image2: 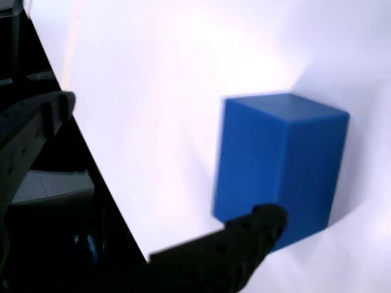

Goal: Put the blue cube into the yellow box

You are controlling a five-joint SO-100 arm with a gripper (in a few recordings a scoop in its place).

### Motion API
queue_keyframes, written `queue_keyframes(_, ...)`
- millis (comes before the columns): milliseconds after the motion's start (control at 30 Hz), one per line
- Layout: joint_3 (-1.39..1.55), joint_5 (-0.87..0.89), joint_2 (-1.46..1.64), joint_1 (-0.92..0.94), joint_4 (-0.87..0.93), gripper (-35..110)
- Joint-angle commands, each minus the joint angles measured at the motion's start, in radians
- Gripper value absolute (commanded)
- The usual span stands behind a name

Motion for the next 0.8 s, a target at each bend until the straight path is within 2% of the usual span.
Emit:
queue_keyframes(0, 0.012, 0.014, 0.014, -0.049, -0.051, 59)
queue_keyframes(567, 0.204, 0.021, -0.054, -0.091, -0.252, 59)
queue_keyframes(767, 0.256, 0.017, -0.063, -0.104, -0.318, 53)
